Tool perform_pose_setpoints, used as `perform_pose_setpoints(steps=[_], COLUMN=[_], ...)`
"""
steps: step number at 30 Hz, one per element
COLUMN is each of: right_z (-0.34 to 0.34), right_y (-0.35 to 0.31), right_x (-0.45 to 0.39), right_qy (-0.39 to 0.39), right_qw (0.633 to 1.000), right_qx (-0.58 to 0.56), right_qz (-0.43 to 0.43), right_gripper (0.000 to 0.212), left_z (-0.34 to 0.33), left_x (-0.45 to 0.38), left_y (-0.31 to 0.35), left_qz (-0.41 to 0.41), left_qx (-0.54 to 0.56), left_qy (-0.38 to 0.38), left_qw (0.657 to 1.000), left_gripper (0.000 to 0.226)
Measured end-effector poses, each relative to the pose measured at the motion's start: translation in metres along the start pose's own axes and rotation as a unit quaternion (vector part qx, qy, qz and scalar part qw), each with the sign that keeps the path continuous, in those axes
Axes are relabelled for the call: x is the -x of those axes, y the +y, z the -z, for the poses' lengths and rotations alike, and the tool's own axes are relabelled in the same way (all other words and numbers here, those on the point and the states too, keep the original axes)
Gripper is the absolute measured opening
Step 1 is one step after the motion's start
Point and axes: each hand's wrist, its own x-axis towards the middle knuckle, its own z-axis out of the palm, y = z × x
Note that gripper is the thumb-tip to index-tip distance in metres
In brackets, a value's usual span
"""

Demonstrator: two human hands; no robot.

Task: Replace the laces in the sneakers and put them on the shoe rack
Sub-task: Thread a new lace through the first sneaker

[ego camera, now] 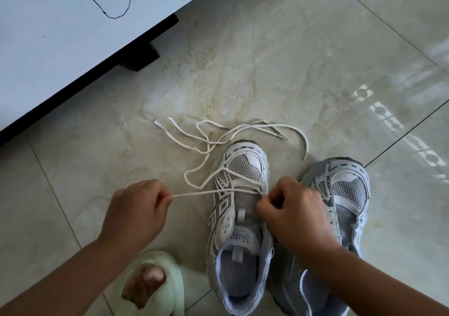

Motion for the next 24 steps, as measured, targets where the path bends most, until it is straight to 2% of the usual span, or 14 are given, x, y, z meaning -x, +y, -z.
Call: perform_pose_setpoints(steps=[2, 3, 4, 6, 8, 12, 15, 19, 24], right_z=[0.001, 0.001, 0.001, 0.0, 0.0, -0.001, -0.002, -0.001, 0.001], right_y=[-0.003, -0.003, -0.004, -0.005, -0.004, -0.003, -0.003, -0.001, 0.001], right_x=[0.0, 0.0, 0.0, 0.0, 0.0, -0.001, -0.001, 0.0, 0.001], right_qy=[-0.012, -0.015, -0.017, -0.017, -0.012, -0.009, -0.003, 0.001, 0.004], right_qw=[1.0, 1.0, 1.0, 1.0, 1.0, 1.0, 1.0, 1.0, 1.0], right_qx=[-0.003, -0.006, -0.007, -0.008, -0.013, -0.012, -0.013, -0.012, -0.016], right_qz=[-0.002, -0.002, -0.002, -0.001, 0.001, -0.003, -0.004, -0.005, -0.007], right_gripper=[0.018, 0.018, 0.018, 0.018, 0.019, 0.019, 0.019, 0.02, 0.02], left_z=[0.002, 0.003, 0.002, 0.002, 0.0, -0.008, -0.013, -0.006, -0.001], left_x=[0.0, -0.001, -0.003, -0.008, -0.015, -0.026, -0.029, -0.029, -0.023], left_y=[0.007, 0.013, 0.02, 0.045, 0.068, 0.1, 0.099, 0.083, 0.032], left_qz=[0.026, 0.015, -0.012, -0.075, -0.139, -0.205, -0.236, -0.191, -0.087], left_qx=[0.032, 0.054, 0.078, 0.13, 0.154, 0.076, 0.039, 0.025, -0.009], left_qy=[-0.051, -0.058, -0.05, -0.041, -0.016, 0.007, 0.02, 0.043, 0.023], left_qw=[0.998, 0.997, 0.996, 0.988, 0.978, 0.976, 0.971, 0.98, 0.996], left_gripper=[0.028, 0.02, 0.015, 0.036, 0.036, 0.025, 0.026, 0.015, 0.026])
